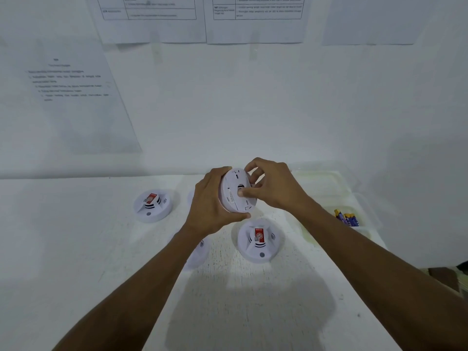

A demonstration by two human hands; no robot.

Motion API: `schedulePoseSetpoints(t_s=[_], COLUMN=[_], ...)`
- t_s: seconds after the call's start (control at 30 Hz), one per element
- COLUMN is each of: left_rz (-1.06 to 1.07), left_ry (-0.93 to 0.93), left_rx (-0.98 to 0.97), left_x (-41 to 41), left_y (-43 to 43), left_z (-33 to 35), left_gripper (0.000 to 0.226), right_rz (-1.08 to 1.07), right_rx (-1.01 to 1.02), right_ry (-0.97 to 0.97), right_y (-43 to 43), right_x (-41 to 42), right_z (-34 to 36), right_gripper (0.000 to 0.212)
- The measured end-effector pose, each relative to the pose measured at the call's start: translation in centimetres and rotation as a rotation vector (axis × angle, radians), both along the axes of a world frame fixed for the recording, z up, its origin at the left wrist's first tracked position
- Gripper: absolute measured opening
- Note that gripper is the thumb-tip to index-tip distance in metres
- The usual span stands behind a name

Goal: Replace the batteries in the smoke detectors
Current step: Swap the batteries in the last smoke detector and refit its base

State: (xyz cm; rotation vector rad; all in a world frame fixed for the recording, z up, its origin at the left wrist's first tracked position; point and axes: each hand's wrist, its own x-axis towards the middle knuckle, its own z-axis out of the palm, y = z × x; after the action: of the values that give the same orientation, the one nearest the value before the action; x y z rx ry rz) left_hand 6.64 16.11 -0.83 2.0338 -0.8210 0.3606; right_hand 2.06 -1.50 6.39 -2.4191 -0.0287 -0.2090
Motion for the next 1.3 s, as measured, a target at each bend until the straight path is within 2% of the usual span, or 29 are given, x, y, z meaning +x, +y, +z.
schedulePoseSetpoints(t_s=[0.2,0.4,0.5,0.67,0.83,0.97,1.07,1.13,1.2,1.3], left_rz=[0.005,0.082,0.123,0.103,0.085,0.031,-0.027,-0.031,-0.059,-0.117], left_ry=[-0.005,-0.006,0.013,0.002,0.022,0.119,0.061,0.052,0.161,0.25], left_rx=[-0.01,0.064,0.079,0.065,0.1,0.077,-0.014,-0.007,0.001,-0.019], left_x=[-0.2,0.1,0.2,0.1,0.3,1.0,0.4,0.2,-0.3,-0.3], left_y=[-0.2,-0.4,-1.0,-1.0,-0.7,-0.5,0.0,-0.1,-0.4,-0.6], left_z=[0.0,0.1,-0.4,-0.4,-0.4,0.1,0.8,1.4,2.3,2.4], left_gripper=[0.091,0.1,0.099,0.11,0.099,0.083,0.094,0.1,0.102,0.101], right_rz=[-0.05,-0.104,-0.145,-0.223,-0.236,-0.171,-0.084,-0.046,-0.035,-0.051], right_rx=[0.021,-0.01,-0.036,-0.015,-0.009,0.163,0.411,0.39,0.38,0.509], right_ry=[0.032,0.01,-0.031,-0.07,-0.024,0.012,0.11,0.116,0.087,0.11], right_y=[0.0,1.0,1.3,1.9,2.3,1.8,1.6,1.7,1.7,0.8], right_x=[-0.2,-0.3,-0.2,-0.1,-0.1,-0.4,-0.9,-1.2,-1.3,-1.0], right_z=[-0.9,-1.0,-0.8,-0.4,-0.4,-0.2,0.3,0.5,0.7,0.8], right_gripper=[0.053,0.06,0.055,0.05,0.049,0.043,0.044,0.042,0.032,0.026])
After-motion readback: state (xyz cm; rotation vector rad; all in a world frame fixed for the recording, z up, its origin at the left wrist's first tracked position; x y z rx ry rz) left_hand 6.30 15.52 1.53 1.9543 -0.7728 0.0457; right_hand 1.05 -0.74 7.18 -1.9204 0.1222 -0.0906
